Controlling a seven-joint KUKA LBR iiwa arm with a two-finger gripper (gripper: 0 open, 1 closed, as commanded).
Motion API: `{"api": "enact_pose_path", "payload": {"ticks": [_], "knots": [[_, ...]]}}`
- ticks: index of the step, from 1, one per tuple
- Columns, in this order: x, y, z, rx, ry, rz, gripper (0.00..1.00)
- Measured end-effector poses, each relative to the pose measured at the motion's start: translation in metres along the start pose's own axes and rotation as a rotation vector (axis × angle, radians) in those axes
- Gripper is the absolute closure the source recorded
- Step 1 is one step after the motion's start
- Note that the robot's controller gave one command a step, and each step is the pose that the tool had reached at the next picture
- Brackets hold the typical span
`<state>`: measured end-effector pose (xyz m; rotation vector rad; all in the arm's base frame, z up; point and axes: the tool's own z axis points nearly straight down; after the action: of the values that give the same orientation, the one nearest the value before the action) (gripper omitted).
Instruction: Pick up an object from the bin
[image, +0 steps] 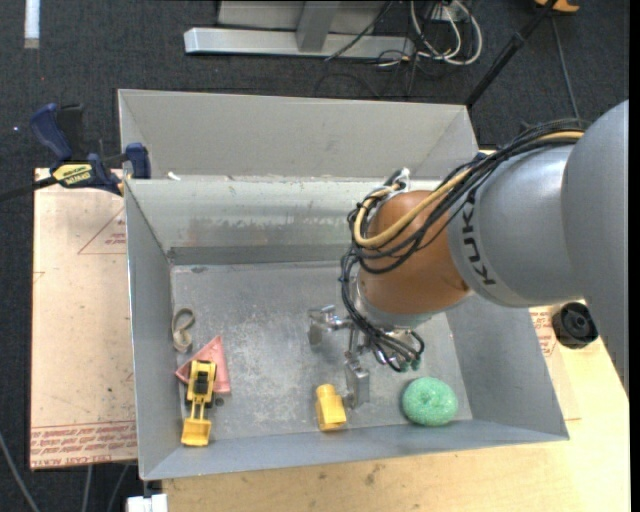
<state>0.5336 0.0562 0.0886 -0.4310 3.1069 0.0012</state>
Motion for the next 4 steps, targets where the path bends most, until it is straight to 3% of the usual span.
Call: {"api": "enact_pose_path", "payload": {"ticks": [1,2,3,4], "knots": [[0.013,0.013,-0.001,-0.002,0.007,-0.023,0.0],[0.024,0.024,-0.01,-0.002,0.004,-0.231,0.0],[0.032,0.044,0.008,0.002,-0.006,-0.34,0.0],[0.047,0.034,0.019,-0.003,0.003,-0.65,1.0]]}}
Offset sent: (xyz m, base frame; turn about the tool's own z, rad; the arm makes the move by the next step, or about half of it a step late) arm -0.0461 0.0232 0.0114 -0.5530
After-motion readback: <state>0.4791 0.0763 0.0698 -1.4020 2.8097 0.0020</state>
